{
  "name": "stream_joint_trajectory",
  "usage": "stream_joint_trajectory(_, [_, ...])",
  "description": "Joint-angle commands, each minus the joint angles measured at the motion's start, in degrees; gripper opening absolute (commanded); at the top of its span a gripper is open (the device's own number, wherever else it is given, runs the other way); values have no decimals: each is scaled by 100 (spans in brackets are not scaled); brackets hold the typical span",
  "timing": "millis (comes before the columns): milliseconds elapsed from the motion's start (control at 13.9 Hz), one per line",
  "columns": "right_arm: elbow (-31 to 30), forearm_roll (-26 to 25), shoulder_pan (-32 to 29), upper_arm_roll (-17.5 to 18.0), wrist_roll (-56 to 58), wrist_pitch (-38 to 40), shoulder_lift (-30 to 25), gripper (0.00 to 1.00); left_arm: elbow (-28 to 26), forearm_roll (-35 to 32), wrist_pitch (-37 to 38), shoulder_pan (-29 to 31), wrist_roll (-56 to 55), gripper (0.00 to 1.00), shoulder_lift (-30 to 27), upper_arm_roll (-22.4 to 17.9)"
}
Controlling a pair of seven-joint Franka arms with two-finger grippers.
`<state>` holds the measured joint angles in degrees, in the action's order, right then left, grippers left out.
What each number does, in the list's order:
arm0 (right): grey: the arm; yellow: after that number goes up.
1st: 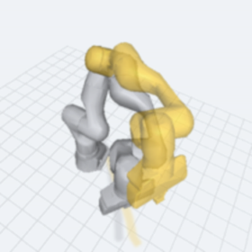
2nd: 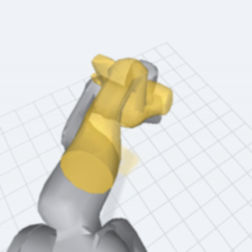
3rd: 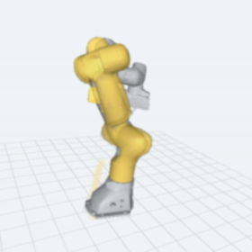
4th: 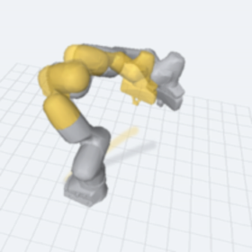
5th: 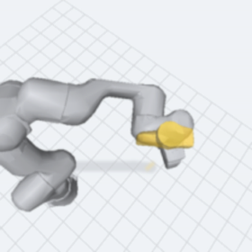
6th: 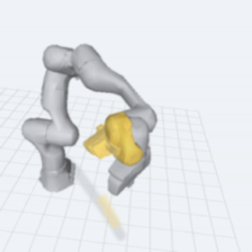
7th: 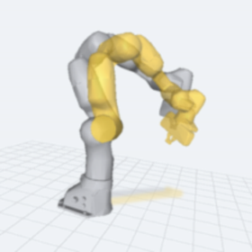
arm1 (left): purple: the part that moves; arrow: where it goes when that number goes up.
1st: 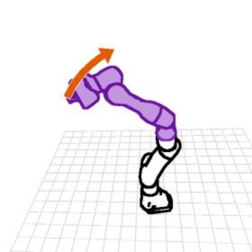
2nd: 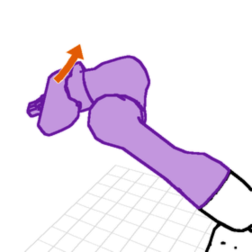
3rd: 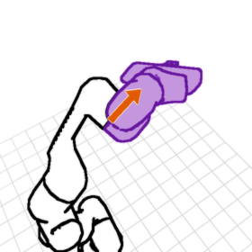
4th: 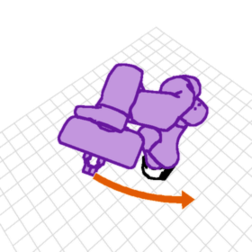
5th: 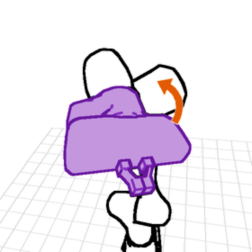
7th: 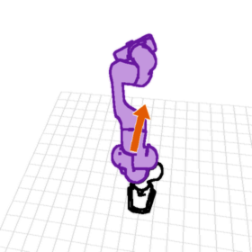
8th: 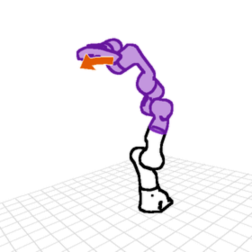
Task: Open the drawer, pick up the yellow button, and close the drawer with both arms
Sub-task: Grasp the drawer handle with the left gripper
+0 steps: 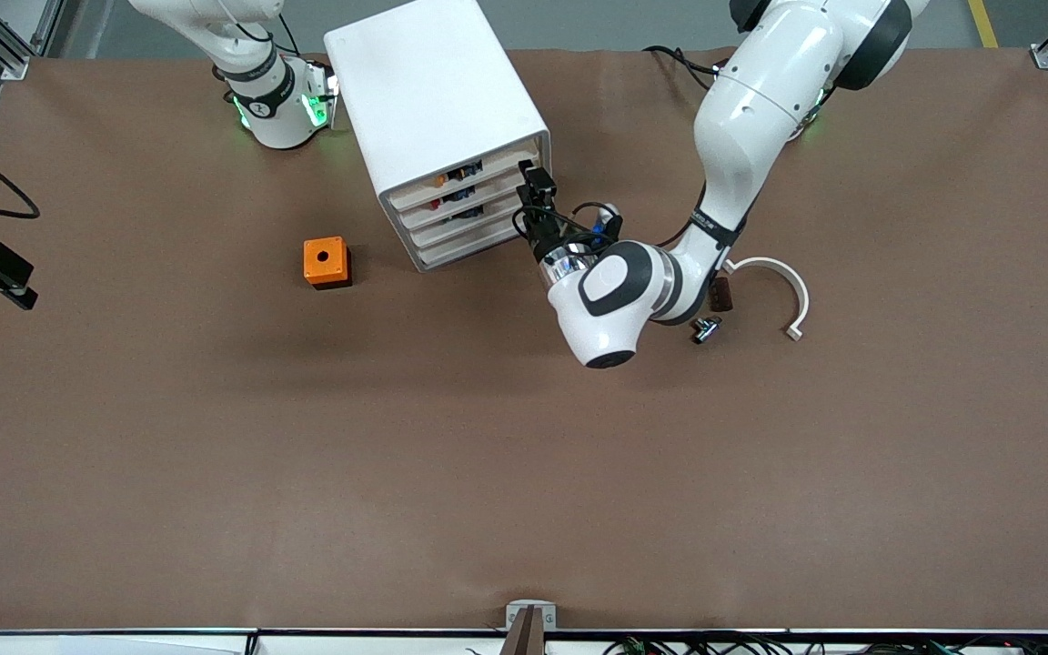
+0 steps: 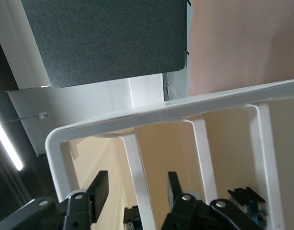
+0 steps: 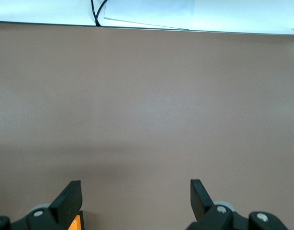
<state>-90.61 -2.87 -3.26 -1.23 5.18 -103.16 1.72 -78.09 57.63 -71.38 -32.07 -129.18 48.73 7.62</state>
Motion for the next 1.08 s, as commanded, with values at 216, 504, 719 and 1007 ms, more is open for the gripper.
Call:
stream_joint_trajectory(216, [26,-21,-61,61,-26,15,-31,100,40,135,98,-282,-116,44,110,-24])
stream_joint_trajectory(504, [26,-21,-61,61,-26,15,-31,100,48,117,98,-361,-81,24,128,-24])
stream_joint_trajectory(719, [26,-21,-61,61,-26,15,-31,100,48,117,98,-396,-124,16,137,-32])
stream_joint_trajectory(1007, [26,-21,-61,61,-26,15,-31,100,57,135,98,-379,-142,12,111,-24])
